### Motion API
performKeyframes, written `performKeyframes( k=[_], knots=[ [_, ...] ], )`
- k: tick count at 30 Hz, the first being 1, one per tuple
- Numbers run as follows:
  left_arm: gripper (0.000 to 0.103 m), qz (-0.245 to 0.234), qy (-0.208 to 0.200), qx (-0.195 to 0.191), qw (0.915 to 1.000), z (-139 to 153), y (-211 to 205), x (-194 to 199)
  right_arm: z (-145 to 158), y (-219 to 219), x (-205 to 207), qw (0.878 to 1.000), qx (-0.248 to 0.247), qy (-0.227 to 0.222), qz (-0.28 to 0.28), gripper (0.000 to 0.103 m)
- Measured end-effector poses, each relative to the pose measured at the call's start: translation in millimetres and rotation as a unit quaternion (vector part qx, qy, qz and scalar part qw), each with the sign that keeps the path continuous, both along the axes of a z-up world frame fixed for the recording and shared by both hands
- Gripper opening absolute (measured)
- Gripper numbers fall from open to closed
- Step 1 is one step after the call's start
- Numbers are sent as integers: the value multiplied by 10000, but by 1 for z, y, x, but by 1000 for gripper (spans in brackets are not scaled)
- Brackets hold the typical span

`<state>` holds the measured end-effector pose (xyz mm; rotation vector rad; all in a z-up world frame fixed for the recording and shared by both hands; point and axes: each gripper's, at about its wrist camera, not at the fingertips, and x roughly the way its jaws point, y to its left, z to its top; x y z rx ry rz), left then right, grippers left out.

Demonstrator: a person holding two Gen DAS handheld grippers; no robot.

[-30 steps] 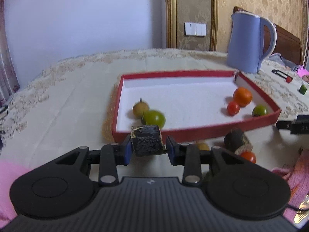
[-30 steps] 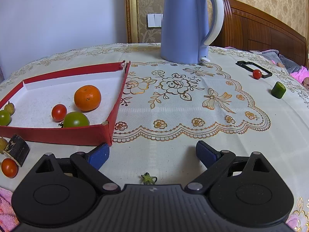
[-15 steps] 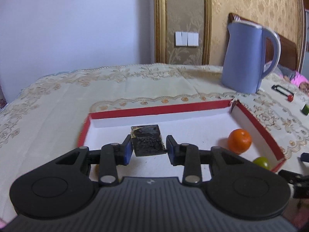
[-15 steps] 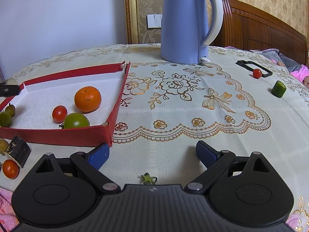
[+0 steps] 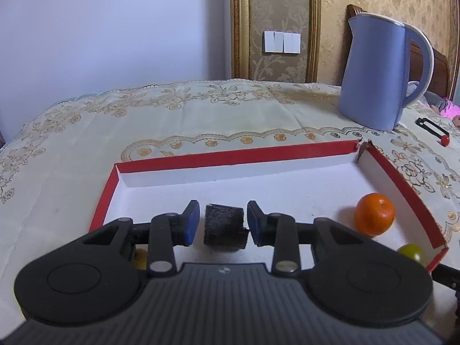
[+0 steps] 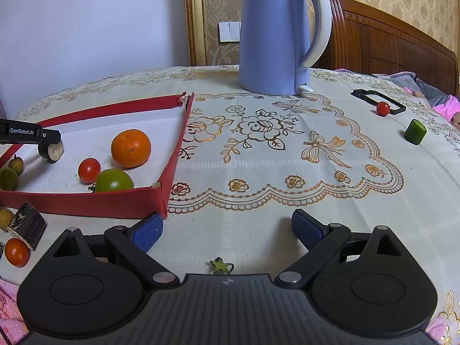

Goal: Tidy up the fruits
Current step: 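Carry the eggplant chunk into the tray and open the left gripper, then withdraw the left gripper away from the tray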

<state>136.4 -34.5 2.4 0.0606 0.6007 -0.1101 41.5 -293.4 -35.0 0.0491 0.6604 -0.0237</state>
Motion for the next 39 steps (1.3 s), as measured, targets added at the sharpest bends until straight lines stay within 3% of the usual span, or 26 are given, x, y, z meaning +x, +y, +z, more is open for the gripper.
performKeyframes(
  k=[3, 5, 12, 19, 24, 27, 30, 35, 39],
  knots=[
    [40, -7, -195, -41, 9998, 8, 4, -14, 0, 0, 0, 10000, -1, 0, 0, 97],
    [54, -5, -379, -65, 9993, 14, 9, -28, 0, 0, 0, 10000, 4, -1, 1, 97],
    [65, 168, -621, -225, 9977, 20, 37, -77, 0, 0, 0, 10000, 0, -1, 0, 97],
    [68, 325, -397, -251, 9984, 5, 67, -102, 0, 0, 0, 10000, -6, 0, 1, 97],
    [76, 353, -277, -268, 9986, -8, 82, -116, 0, 0, 0, 10000, -1, -2, 1, 97],
    [76, 379, -153, -195, 9990, -17, 87, -116, 0, 0, 0, 10000, -6, -1, 1, 97],
    [76, 394, -145, -400, 9983, -23, 98, -120, 0, 0, 0, 10000, -8, -1, 0, 97],
    [80, 499, 34, -277, 9984, -32, 101, -113, 0, 1, 0, 10000, -18, -8, -3, 97],
    [89, 519, 100, -144, 9985, -34, 97, -110, 7, 0, -18, 9989, 390, -269, 6, 97]
  ],
)
